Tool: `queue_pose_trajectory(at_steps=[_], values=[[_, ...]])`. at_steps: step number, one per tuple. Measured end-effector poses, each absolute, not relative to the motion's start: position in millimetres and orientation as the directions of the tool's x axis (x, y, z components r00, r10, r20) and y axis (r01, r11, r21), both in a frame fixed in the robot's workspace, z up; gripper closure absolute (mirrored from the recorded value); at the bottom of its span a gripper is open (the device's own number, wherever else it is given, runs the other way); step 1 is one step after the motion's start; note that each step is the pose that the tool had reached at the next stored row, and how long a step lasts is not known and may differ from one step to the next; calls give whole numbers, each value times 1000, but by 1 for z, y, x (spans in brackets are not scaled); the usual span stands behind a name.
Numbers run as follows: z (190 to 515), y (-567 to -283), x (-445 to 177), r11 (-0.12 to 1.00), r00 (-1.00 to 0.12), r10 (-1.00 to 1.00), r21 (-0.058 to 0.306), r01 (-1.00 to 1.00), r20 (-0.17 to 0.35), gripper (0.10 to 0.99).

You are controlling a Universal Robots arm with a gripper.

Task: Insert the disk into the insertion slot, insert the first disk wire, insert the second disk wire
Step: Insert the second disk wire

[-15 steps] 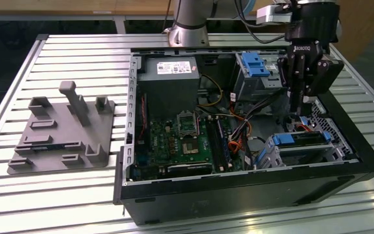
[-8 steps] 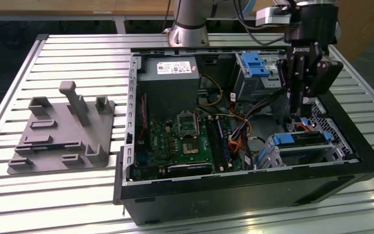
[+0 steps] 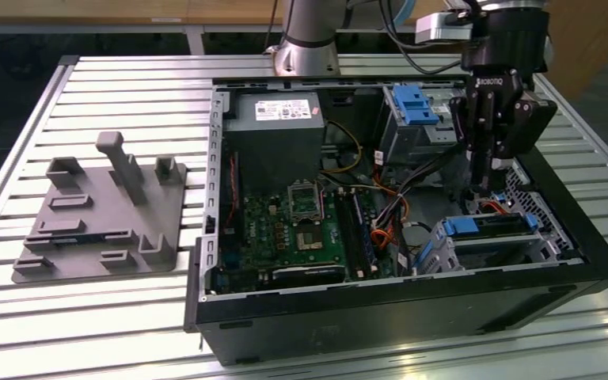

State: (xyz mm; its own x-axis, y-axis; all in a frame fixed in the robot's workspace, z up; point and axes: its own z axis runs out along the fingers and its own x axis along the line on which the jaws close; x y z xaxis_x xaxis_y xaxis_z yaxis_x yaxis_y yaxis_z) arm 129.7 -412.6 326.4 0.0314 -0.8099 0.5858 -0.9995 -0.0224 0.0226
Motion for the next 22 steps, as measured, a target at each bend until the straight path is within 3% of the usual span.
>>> queue_pose_trajectory(at_steps=[22], values=[[324, -415, 130, -23, 24, -810, 10, -1000, 586, 753]])
